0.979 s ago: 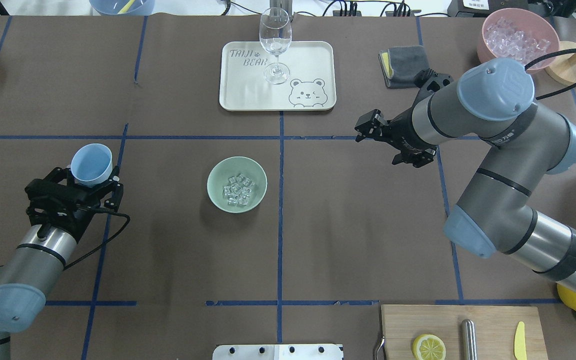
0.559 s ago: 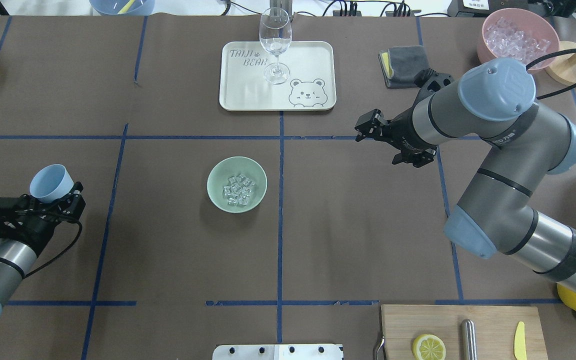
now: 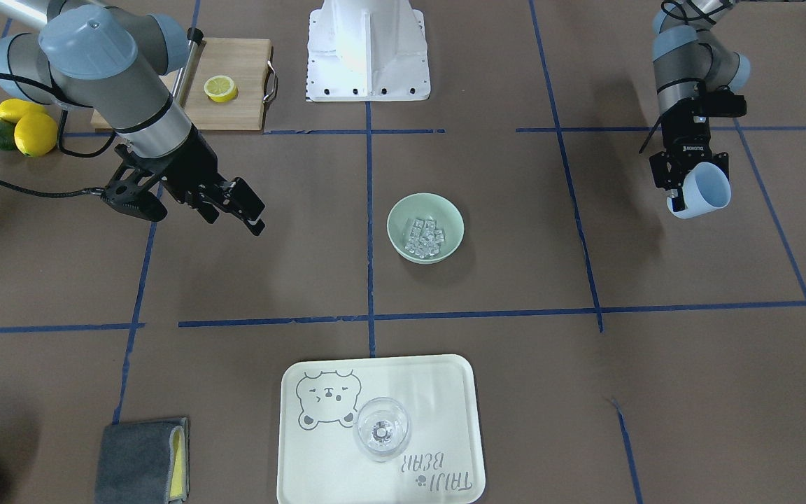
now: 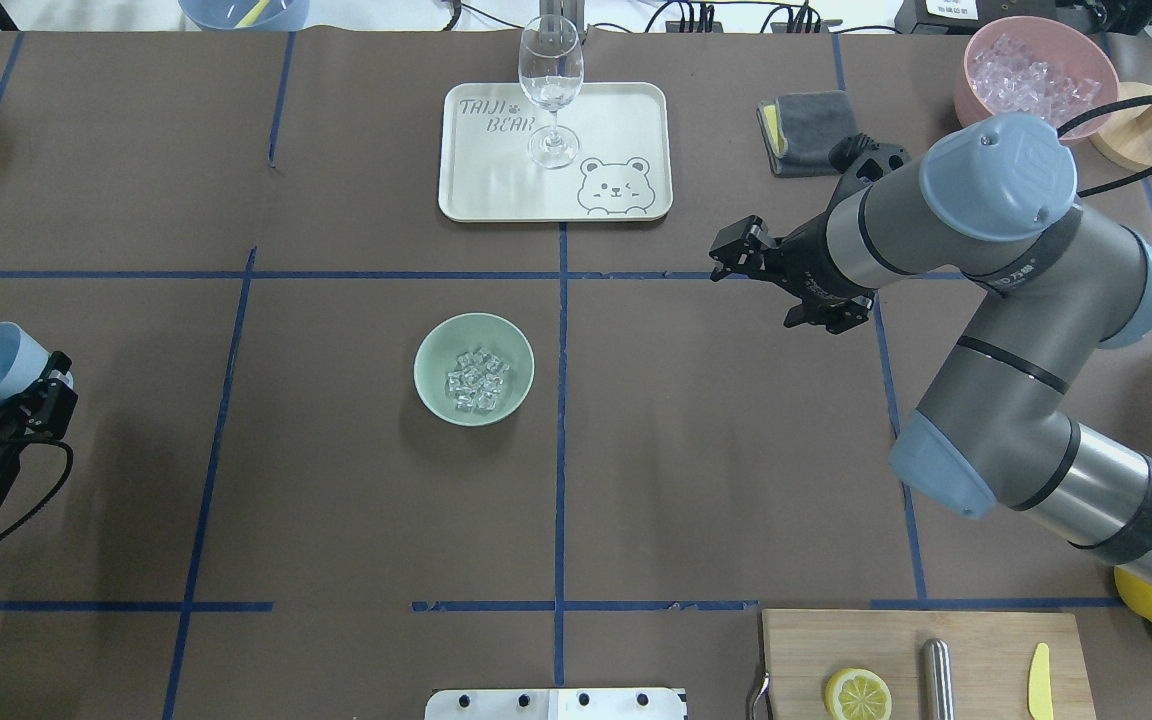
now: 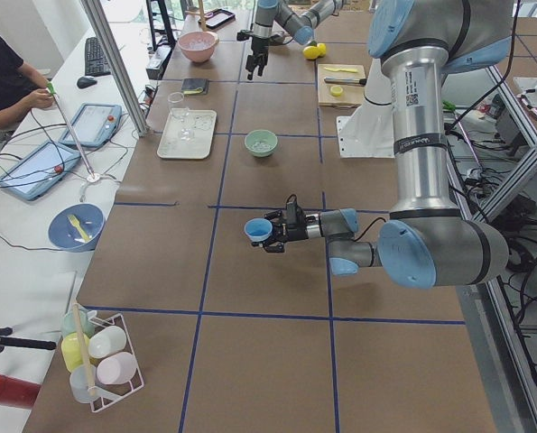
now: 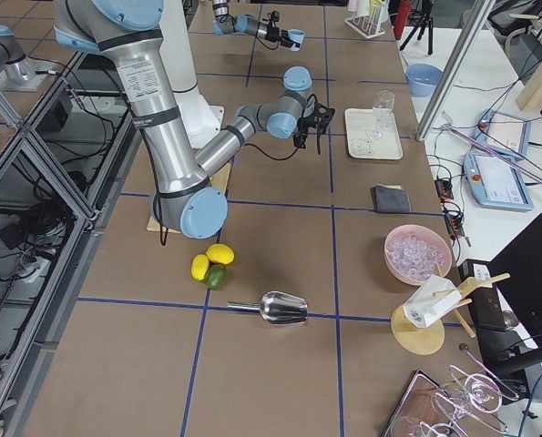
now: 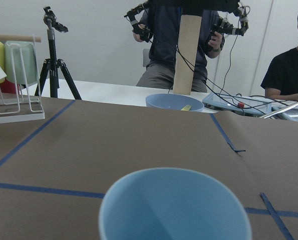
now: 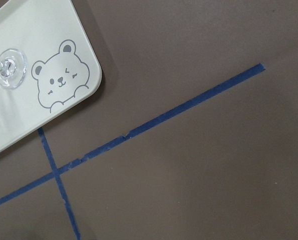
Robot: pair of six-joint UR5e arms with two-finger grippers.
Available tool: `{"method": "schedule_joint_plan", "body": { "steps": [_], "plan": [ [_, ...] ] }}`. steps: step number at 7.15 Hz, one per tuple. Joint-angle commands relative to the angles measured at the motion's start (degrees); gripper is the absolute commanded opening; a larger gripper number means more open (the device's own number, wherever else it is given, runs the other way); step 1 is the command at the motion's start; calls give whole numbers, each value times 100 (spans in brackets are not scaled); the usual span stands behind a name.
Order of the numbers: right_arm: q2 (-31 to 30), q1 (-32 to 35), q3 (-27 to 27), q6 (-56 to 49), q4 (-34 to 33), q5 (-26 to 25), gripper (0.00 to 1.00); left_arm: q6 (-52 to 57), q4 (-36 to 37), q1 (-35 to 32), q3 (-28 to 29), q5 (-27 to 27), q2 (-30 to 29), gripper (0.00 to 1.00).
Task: Pour ice into bowl
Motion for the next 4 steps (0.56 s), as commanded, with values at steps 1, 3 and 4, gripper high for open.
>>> {"method": "schedule_joint_plan", "body": {
  "steps": [1, 3, 4],
  "plan": [
    [2, -7, 0, 1, 0, 6, 100, -11, -6, 269, 200, 380, -122, 2],
    [-7, -15, -8, 1, 0, 6, 100, -2, 73, 392, 341, 372, -220, 13],
    [-7, -24, -8, 1, 0, 6, 100, 15, 108, 454, 359, 354, -211, 18]
  ]
}}
